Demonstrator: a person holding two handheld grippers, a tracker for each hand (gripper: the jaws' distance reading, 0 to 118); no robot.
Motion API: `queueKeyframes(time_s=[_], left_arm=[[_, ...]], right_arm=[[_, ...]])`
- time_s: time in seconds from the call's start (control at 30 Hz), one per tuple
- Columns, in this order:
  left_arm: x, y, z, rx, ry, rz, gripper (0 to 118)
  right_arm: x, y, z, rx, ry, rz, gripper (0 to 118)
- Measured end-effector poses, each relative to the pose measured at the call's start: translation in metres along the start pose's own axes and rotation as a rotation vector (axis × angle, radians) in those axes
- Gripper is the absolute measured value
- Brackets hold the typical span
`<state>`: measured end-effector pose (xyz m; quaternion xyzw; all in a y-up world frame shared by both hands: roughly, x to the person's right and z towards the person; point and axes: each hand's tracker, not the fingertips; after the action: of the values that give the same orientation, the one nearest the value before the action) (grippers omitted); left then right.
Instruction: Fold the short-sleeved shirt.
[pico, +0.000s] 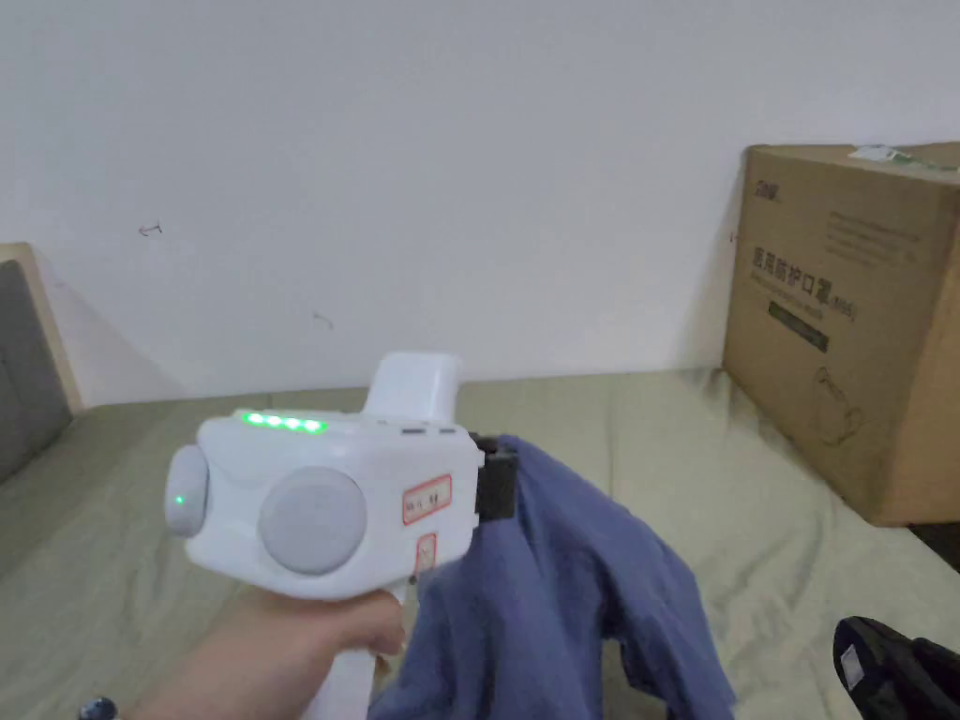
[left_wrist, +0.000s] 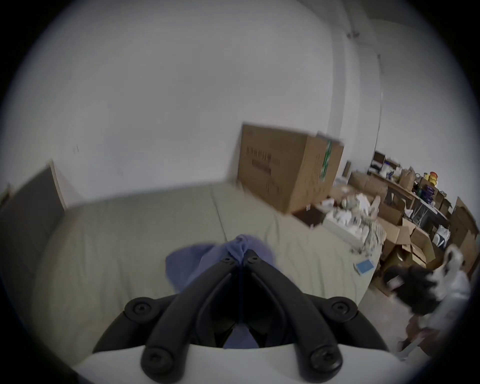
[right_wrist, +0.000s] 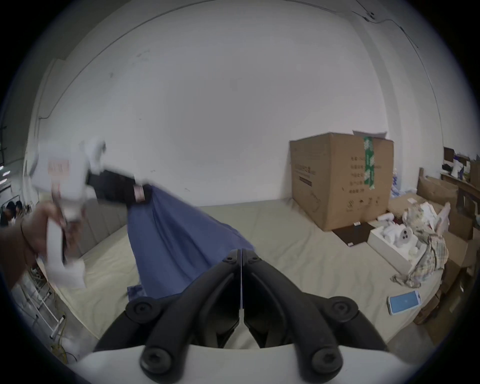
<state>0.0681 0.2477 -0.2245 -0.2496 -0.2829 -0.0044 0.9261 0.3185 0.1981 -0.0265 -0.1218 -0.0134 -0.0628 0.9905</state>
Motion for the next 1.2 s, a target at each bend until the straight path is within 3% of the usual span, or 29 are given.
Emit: queueKeyframes(time_s=[0.17,0.27,0.3,0.33,0.37,0.4,0.47,0.63,0.73,0.8,0.83,0.87,0.93,0.97,1.07,1.2], left_arm=[[-0.014,-0.116,-0.099,-0.414,0.027,0.109,2],[-0.024,-0.156,-0.115,-0.477,0.083,0.137,6],[-0.026,-0.16,-0.113,-0.462,0.08,0.126,22],[-0.028,-0.162,-0.111,-0.455,0.079,0.124,52],[-0.029,-0.158,-0.104,-0.443,0.083,0.118,98],[-0.032,-0.153,-0.097,-0.434,0.082,0.119,118],[-0.036,-0.14,-0.071,-0.372,0.068,0.126,109],[-0.036,-0.103,0.032,-0.008,0.094,0.162,112],[-0.026,-0.118,0.102,0.307,0.218,0.165,114],[-0.015,-0.14,0.138,0.484,0.415,0.11,110],[-0.007,-0.149,0.15,0.551,0.514,0.082,103],[-0.001,-0.157,0.161,0.582,0.603,0.045,78],[0.01,-0.168,0.17,0.564,0.72,0.008,8],[0.013,-0.175,0.175,0.547,0.788,0.018,0],[0.006,-0.186,0.186,0.571,0.716,0.091,0],[0.0,-0.184,0.185,0.525,0.763,0.072,0]], right_arm=[[0.014,-0.029,-0.015,-0.105,-0.015,-0.055,0],[0.014,-0.041,-0.021,-0.153,-0.009,-0.039,0],[0.013,-0.043,-0.023,-0.165,-0.007,-0.032,0],[0.012,-0.044,-0.024,-0.171,-0.005,-0.029,0],[0.011,-0.045,-0.024,-0.178,-0.002,-0.026,0],[0.01,-0.045,-0.025,-0.182,0.0,-0.025,0],[0.006,-0.043,-0.025,-0.184,0.002,-0.028,0],[-0.007,-0.031,-0.015,-0.119,0.03,-0.038,0],[-0.015,-0.028,-0.006,-0.015,0.04,-0.039,0],[-0.02,-0.032,0.003,0.09,0.026,-0.042,0],[-0.023,-0.036,0.007,0.141,0.007,-0.039,0],[-0.025,-0.038,0.011,0.174,-0.016,-0.039,0],[-0.029,-0.042,0.017,0.217,-0.04,-0.061,0],[-0.03,-0.044,0.02,0.229,-0.046,-0.077,0],[-0.03,-0.043,0.024,0.235,-0.056,-0.102,0],[-0.03,-0.04,0.022,0.219,-0.062,-0.089,0]])
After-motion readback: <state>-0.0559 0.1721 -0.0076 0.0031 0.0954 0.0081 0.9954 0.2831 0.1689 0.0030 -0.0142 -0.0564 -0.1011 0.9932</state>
